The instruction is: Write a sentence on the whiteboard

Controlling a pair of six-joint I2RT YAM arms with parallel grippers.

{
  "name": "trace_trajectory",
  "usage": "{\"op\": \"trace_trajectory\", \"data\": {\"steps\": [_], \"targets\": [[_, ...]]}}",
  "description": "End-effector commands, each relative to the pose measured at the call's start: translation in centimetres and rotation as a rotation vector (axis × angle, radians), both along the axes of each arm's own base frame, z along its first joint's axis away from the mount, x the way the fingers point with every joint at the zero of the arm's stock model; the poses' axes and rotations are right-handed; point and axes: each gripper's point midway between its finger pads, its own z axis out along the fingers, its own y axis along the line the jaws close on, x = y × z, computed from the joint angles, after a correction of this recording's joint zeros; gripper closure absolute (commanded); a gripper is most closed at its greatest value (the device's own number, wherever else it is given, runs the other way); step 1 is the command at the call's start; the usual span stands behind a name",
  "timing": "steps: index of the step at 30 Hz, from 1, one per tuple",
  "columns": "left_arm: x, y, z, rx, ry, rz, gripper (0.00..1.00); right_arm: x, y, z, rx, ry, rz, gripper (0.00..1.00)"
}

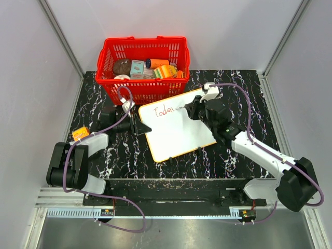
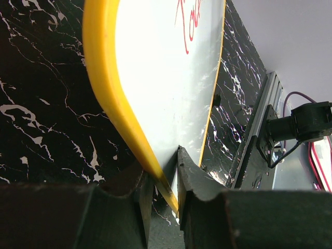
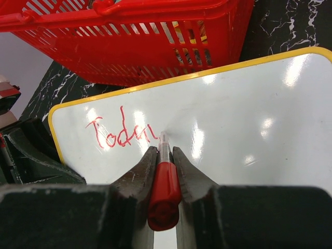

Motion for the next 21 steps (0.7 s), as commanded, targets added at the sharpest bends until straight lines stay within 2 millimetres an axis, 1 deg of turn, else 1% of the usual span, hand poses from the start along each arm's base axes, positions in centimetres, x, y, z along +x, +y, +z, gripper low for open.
{"op": "trace_trajectory", "data": {"steps": [1, 4, 11, 16, 21], "targets": [[0.18, 0.06, -1.35, 0.075, -0.076, -0.005, 1.0, 1.25, -0.15, 3.5, 0.043, -0.079, -0.032, 1.0], [0.15, 0.05, -1.34, 0.074, -0.076, -0.006, 1.0, 1.52, 0.16, 3.0, 0.034, -0.069, -0.024, 1.0], [0.18, 0.06, -1.4, 0.076, -0.076, -0.005, 1.0, 1.56, 0.29, 3.3, 0.048, -0.078, -0.019, 1.0], [0.18, 0.07, -1.36, 0.076, -0.079, -0.006, 1.0, 1.75, 0.27, 2.67, 0.042, -0.067, -0.025, 1.0], [0.16, 0.05, -1.35, 0.075, -0.077, -0.006, 1.0, 1.93, 0.52, 2.53, 0.056, -0.065, -0.024, 1.0]]}}
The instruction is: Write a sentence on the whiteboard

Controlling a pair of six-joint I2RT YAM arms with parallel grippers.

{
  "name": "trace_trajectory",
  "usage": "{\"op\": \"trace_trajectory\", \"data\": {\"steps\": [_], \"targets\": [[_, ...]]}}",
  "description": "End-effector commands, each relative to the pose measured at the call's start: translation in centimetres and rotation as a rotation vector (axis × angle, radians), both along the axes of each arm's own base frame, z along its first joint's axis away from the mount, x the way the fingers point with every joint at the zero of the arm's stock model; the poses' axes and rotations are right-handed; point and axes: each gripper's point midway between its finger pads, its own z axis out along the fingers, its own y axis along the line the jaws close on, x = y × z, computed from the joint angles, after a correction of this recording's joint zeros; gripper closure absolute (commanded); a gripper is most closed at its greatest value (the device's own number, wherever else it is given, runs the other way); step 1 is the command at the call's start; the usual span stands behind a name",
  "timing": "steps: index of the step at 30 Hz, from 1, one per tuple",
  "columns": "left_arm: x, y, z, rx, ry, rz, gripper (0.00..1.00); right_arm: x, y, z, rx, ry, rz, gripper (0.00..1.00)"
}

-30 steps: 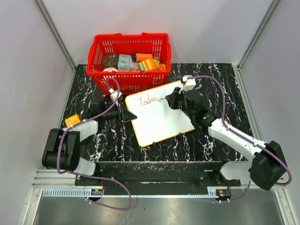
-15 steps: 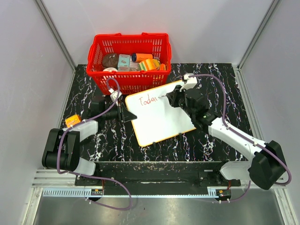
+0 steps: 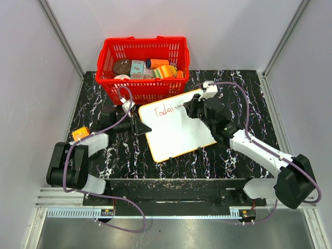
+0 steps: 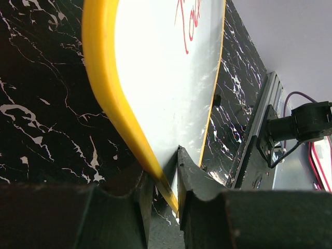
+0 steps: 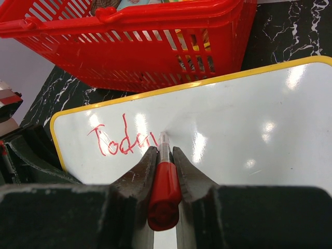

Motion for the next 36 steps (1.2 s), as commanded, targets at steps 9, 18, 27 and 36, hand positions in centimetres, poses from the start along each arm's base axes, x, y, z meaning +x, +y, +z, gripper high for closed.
{"op": "trace_trajectory", "data": {"steps": [9, 18, 27, 36], "targets": [[0.1, 0.1, -1.3, 0.074, -0.079, -0.006, 1.0, 0.7, 0.4, 1.6, 0.037, -0.032, 0.004, 1.0], [0.2, 0.1, -1.3, 0.076, -0.077, -0.004, 1.0, -0.4, 0.1, 0.0, 0.016, 0.006, 0.033, 1.0], [0.1, 0.1, -1.4, 0.076, -0.076, -0.005, 1.0, -1.1, 0.1, -1.1, 0.015, 0.039, 0.047, 1.0], [0.1, 0.1, -1.4, 0.076, -0.076, -0.004, 1.0, -2.3, -0.2, -2.5, 0.008, 0.071, 0.069, 1.0]]}}
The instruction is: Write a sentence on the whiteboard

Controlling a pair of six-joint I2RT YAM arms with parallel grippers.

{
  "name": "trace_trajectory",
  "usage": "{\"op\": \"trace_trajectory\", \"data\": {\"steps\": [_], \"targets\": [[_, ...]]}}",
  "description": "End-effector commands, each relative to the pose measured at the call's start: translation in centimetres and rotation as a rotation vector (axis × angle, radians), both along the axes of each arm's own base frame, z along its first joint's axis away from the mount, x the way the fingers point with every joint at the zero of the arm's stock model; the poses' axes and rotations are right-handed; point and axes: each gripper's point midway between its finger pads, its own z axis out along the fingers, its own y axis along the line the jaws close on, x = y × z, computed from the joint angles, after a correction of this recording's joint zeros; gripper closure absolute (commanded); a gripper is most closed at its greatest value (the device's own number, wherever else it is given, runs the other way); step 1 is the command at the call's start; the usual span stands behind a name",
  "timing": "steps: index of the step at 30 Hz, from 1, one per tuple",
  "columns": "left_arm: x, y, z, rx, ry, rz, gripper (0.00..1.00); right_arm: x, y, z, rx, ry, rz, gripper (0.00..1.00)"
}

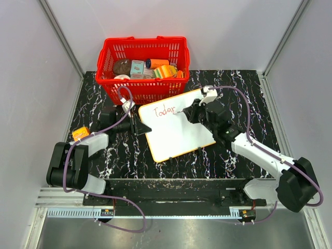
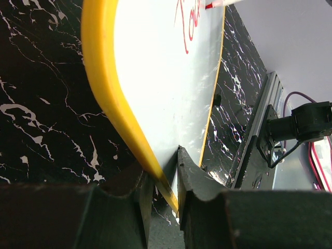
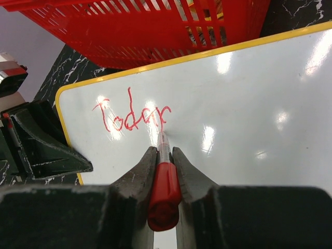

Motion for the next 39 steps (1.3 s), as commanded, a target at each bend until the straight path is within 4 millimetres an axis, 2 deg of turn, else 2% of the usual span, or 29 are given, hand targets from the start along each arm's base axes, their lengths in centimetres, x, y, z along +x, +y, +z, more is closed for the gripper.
{"op": "trace_trajectory", "data": {"steps": [1, 6, 12, 17, 28, 39], "targets": [[0.1, 0.1, -1.4, 0.076, -0.076, -0.004, 1.0, -0.8, -0.5, -0.9, -0.007, 0.027, 0.011, 1.0], [0.1, 0.0, -1.4, 0.076, -0.078, -0.006, 1.0, -1.5, -0.5, -0.8, 0.0, 0.032, 0.031, 1.0], [0.1, 0.0, -1.4, 0.076, -0.078, -0.006, 1.0, -1.5, -0.7, 2.7, 0.057, -0.045, 0.019, 1.0], [0.1, 0.0, -1.4, 0.076, -0.079, -0.006, 1.0, -0.2, -1.3, 5.0, 0.064, -0.097, -0.038, 1.0], [0.1, 0.0, -1.4, 0.077, -0.079, -0.006, 1.0, 2.6, -1.3, 5.1, 0.014, -0.101, -0.103, 1.0], [0.1, 0.0, -1.4, 0.076, -0.079, -0.008, 1.0, 3.1, -1.0, 3.5, -0.016, -0.072, -0.1, 1.0]]}}
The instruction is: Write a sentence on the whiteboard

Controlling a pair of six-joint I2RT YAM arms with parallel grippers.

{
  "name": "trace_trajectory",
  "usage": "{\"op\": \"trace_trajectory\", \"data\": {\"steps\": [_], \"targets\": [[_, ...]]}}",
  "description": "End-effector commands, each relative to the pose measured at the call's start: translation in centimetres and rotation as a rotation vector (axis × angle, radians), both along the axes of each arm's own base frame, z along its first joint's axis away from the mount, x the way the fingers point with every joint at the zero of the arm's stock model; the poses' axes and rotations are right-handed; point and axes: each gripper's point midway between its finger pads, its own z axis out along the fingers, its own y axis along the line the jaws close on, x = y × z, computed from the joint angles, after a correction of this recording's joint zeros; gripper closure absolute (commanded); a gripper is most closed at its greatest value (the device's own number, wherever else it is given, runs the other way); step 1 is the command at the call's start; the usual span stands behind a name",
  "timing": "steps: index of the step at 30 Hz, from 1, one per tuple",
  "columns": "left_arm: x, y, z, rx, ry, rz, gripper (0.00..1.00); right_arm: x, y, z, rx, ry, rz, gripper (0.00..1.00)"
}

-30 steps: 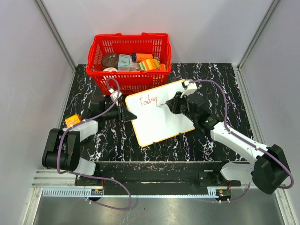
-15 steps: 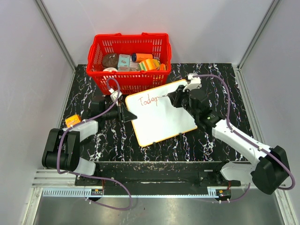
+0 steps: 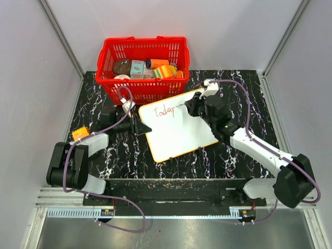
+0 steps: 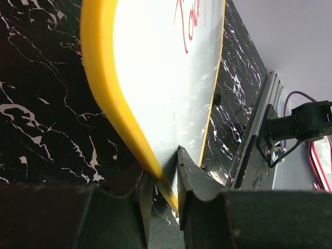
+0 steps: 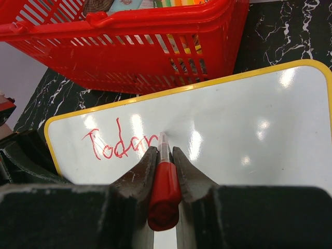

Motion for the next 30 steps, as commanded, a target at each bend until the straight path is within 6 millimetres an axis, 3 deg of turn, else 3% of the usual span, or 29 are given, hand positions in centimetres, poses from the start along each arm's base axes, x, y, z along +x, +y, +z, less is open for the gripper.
{"op": "trace_trajectory", "data": {"steps": [1, 15, 26, 30], "targets": [[0.1, 0.1, -1.4, 0.076, -0.078, -0.006, 1.0, 0.7, -0.2, 1.6, 0.013, -0.039, -0.015, 1.0], [0.2, 0.1, -1.4, 0.078, -0.077, -0.003, 1.0, -0.7, -0.4, 0.4, 0.023, -0.01, 0.014, 1.0], [0.1, 0.1, -1.5, 0.077, -0.075, -0.004, 1.0, -0.7, -2.2, 3.4, 0.065, -0.081, -0.071, 1.0], [0.1, 0.1, -1.4, 0.077, -0.077, -0.004, 1.0, -0.2, -2.9, 2.9, 0.059, -0.072, -0.125, 1.0]]}}
